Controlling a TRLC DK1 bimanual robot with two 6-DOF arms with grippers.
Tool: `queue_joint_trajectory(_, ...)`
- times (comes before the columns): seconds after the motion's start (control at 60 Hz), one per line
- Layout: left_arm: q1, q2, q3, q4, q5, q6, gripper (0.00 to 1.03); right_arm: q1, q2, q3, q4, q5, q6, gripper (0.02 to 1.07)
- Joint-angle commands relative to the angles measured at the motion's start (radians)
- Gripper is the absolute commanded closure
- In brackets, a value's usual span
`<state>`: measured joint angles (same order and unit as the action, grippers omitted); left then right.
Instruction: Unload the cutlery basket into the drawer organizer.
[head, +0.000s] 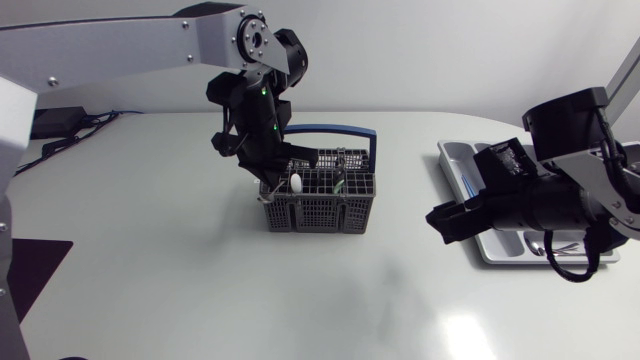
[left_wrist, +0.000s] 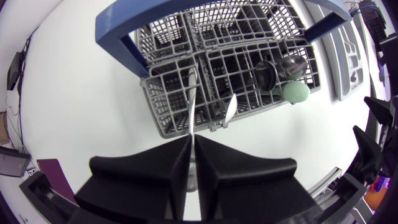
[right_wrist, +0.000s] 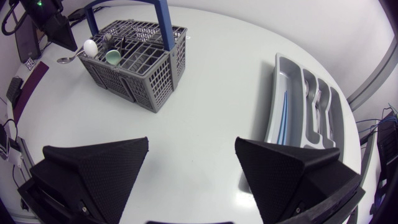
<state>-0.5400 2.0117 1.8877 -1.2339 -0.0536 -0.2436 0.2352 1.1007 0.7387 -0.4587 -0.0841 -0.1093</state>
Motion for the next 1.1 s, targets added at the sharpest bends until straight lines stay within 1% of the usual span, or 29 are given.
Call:
queue_joint_trajectory(0.0,0.0,0.028,0.013,-0.021,0.006,-0.01,0.81,0.009,0.002,-0.028,0.008,-0.002,-0.015,0.07)
queue_joint_trajectory(0.017,0.0,0.028,0.013,-0.022,0.008,-0.008,0.81,0.009,0.002,-0.03,0.008,0.0,-0.015,0.07)
queue_joint_trajectory(0.083,-0.003,0.032,0.013,-0.024,0.008,-0.005,0.76,0.009,0.001,-0.032,0.008,-0.002,-0.018,0.07)
queue_joint_trajectory(0.233,-0.008,0.042,0.017,-0.029,0.008,0.001,0.75,0.01,-0.004,-0.03,0.008,-0.002,-0.018,0.07)
queue_joint_trajectory(0.283,-0.008,0.048,0.017,-0.03,0.008,0.004,0.71,0.01,-0.005,-0.03,0.006,-0.002,-0.018,0.07)
queue_joint_trajectory(0.867,0.006,0.085,0.027,-0.042,0.008,0.032,0.72,0.01,-0.005,-0.039,0.009,-0.002,-0.018,0.07)
queue_joint_trajectory(0.95,0.006,0.087,0.025,-0.045,0.008,0.036,0.79,0.01,-0.005,-0.042,0.015,-0.002,-0.018,0.07)
queue_joint_trajectory(1.0,0.006,0.085,0.027,-0.045,0.008,0.038,0.81,0.01,-0.004,-0.044,0.015,-0.002,-0.018,0.07)
queue_joint_trajectory(1.083,0.006,0.085,0.028,-0.045,0.008,0.043,0.87,0.01,-0.004,-0.044,0.015,-0.002,-0.018,0.07)
